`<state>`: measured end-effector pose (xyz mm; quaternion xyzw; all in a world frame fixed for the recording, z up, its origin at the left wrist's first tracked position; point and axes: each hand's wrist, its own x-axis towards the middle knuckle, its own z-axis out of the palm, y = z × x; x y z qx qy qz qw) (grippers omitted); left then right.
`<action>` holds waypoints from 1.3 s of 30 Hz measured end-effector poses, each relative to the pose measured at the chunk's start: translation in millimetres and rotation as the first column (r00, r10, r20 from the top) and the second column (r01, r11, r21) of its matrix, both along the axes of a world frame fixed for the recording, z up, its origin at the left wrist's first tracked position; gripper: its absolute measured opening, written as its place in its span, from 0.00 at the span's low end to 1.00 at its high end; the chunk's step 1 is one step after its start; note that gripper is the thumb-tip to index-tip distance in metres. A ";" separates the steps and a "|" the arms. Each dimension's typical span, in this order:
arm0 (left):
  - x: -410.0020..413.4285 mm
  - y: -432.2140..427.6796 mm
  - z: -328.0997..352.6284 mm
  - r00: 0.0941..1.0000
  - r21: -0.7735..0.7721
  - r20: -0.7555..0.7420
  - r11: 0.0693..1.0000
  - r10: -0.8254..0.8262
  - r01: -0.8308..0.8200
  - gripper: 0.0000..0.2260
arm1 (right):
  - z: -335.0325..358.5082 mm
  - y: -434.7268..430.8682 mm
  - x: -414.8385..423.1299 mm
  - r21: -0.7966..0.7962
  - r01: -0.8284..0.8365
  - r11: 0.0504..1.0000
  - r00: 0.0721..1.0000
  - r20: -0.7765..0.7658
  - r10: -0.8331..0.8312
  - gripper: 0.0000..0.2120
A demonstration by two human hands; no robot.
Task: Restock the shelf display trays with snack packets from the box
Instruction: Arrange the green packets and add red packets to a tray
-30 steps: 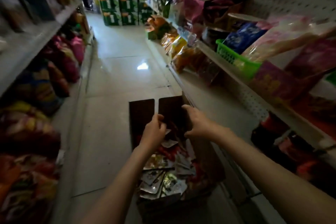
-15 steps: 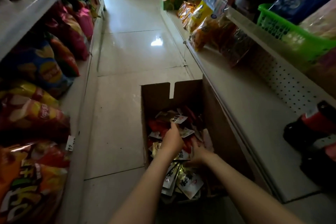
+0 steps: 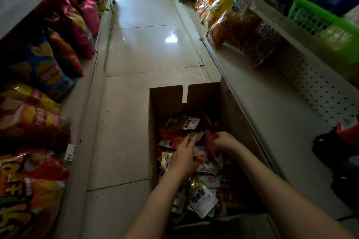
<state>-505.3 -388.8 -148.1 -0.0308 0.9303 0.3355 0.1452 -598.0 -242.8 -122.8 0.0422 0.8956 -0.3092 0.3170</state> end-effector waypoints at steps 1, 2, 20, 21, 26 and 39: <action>0.2 2.0 1.3 0.999 -0.055 -0.032 0.998 -0.042 0.040 0.39 | 6.1 -0.4 -3.1 -0.087 0.034 0.996 0.998 0.058 -0.029 0.13; -0.4 2.9 1.3 0.994 -0.113 -0.073 0.991 -0.086 0.077 0.40 | 12.4 -1.5 -3.8 -0.160 0.044 0.986 0.994 0.107 -0.027 0.11; -8.2 -9.8 23.8 0.671 0.464 0.576 0.490 0.466 -0.738 0.03 | -49.1 -9.4 42.1 0.173 -0.473 0.864 0.881 0.114 0.460 0.40; -6.9 -10.5 28.7 0.651 0.482 0.617 0.443 0.441 -0.756 0.02 | -53.4 -7.1 47.7 0.230 -0.555 0.799 0.832 0.145 0.536 0.44; -5.8 -14.7 35.5 0.582 0.477 0.731 0.343 0.356 -0.809 0.09 | -46.5 -13.7 44.4 0.413 -0.583 0.700 0.757 -0.036 0.652 0.31; -8.1 -12.3 47.4 0.510 0.542 0.778 0.019 0.366 -0.840 0.10 | 10.8 -18.0 26.4 -0.578 0.142 0.803 0.980 -0.032 -0.196 0.14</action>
